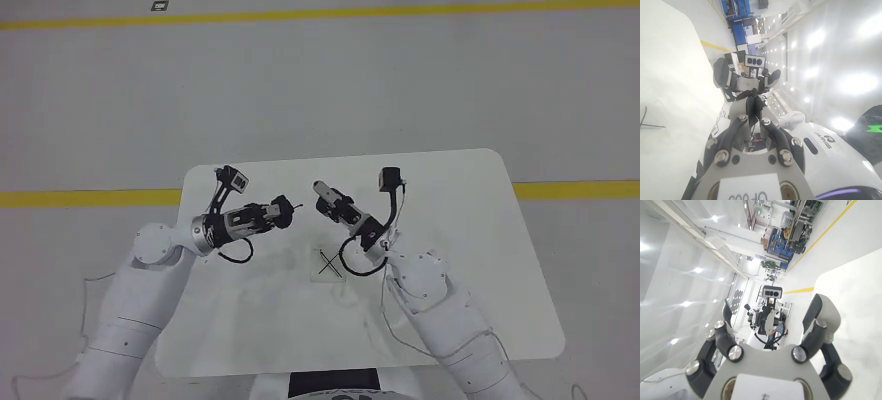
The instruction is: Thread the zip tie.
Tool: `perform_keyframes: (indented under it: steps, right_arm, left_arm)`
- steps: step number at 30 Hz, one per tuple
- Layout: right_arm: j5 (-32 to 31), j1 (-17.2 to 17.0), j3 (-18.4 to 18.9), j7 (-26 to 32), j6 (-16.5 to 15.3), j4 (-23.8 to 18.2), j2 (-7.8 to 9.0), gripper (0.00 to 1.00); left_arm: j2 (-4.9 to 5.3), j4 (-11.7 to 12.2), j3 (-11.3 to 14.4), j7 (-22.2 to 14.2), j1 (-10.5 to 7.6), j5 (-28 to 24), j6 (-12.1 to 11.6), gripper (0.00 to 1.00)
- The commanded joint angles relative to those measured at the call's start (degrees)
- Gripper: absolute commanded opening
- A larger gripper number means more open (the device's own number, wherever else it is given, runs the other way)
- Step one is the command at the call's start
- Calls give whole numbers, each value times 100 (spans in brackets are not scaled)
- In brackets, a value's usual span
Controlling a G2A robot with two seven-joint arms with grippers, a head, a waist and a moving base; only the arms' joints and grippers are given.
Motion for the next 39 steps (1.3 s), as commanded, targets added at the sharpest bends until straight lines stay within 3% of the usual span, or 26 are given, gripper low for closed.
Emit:
perform_keyframes:
  steps: [1, 2, 5, 11, 12, 20, 22, 26, 36, 39]
  right_arm:
    - [249, 40, 41, 463, -18, 40, 24, 100]
    - [345, 102, 47, 849, 3, 72, 46, 100]
    - [730, 215, 55, 1552, -13, 173, 77, 100]
    - [1636, 459, -63, 2683, 208, 383, 101, 100]
    - [1636, 459, -63, 2683, 208, 383, 101, 100]
    - [1636, 459, -63, 2683, 208, 383, 101, 100]
    - [1673, 435, -72, 2629, 231, 382, 99, 100]
    - [1831, 446, -12, 2596, 413, 507, 123, 100]
    - [2624, 657, 33, 3590, 775, 828, 188, 100]
    - [2624, 657, 33, 3590, 775, 828, 188, 100]
  left_arm:
    - [40, 129, -73, -564, -53, -80, -4, 0]
    - [68, 188, -99, -917, -90, -82, -15, 0]
    - [146, 156, 7, -917, -102, -156, -6, 0]
    - [404, 176, 320, -917, -169, -489, -84, 0]
    - [446, 170, 379, -917, -211, -467, -165, 0]
    - [446, 170, 379, -917, -211, -467, -165, 0]
    - [443, 58, 458, -861, -202, -353, -116, 0]
    - [459, 187, 563, -917, -265, -356, -94, 0]
    - [697, 285, 764, -917, -318, -777, -165, 0]
    - [741, 251, 825, -917, -360, -710, -165, 0]
